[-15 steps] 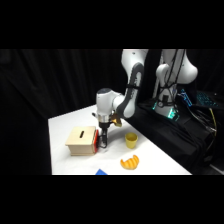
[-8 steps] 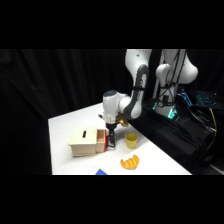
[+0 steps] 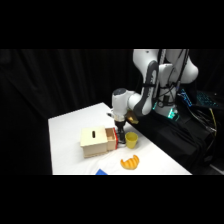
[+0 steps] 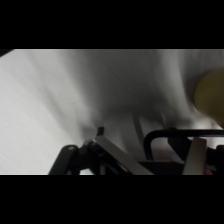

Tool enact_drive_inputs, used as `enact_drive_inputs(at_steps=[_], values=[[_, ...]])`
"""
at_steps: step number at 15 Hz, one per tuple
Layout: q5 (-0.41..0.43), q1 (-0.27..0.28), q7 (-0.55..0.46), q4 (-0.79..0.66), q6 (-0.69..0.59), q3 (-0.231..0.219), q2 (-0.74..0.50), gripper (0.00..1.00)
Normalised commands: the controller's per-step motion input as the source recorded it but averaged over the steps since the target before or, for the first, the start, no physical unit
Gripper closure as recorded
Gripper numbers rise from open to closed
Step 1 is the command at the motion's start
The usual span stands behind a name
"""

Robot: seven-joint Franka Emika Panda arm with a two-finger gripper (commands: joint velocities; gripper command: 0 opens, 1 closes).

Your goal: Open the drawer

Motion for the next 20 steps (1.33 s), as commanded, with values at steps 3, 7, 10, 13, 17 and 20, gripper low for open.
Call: enact_drive_inputs(at_steps=[3, 7, 10, 13, 17, 20], values=[[-0.249, 0.24, 0.12, -0.35, -0.02, -0.233, -0.44, 0.0], [-0.319, 0.214, 0.18, -0.27, -0.1, -0.245, -0.44, 0.0], [-0.394, 0.171, 0.26, -0.23, -0.2, -0.215, -0.46, 0.0], [-0.464, 0.034, 0.28, -0.19, -0.39, -0.098, -0.62, 0.0], [-0.339, -0.258, 0.14, -0.19, -0.61, 0.25, -0.87, 0.0], [0.108, -0.381, -0.23, -0.04, -0.66, 0.424, -0.8, 0.0]])
